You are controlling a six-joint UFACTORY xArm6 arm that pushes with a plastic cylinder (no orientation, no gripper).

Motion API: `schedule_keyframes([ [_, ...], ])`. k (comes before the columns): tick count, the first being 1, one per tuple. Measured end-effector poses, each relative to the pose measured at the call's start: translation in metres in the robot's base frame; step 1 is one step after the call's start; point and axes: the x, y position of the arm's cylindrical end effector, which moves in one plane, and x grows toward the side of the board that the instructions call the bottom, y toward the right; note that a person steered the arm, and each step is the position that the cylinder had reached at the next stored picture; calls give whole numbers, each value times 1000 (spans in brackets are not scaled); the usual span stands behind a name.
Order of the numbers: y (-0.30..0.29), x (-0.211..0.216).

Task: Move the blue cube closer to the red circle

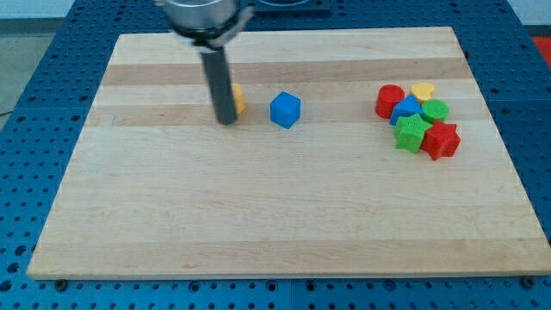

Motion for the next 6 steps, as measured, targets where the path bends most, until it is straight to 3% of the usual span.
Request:
schedule_keyframes([
  [1,88,0],
  [2,103,0],
  [3,63,-17],
  [4,72,-45],
  [6,125,-34],
])
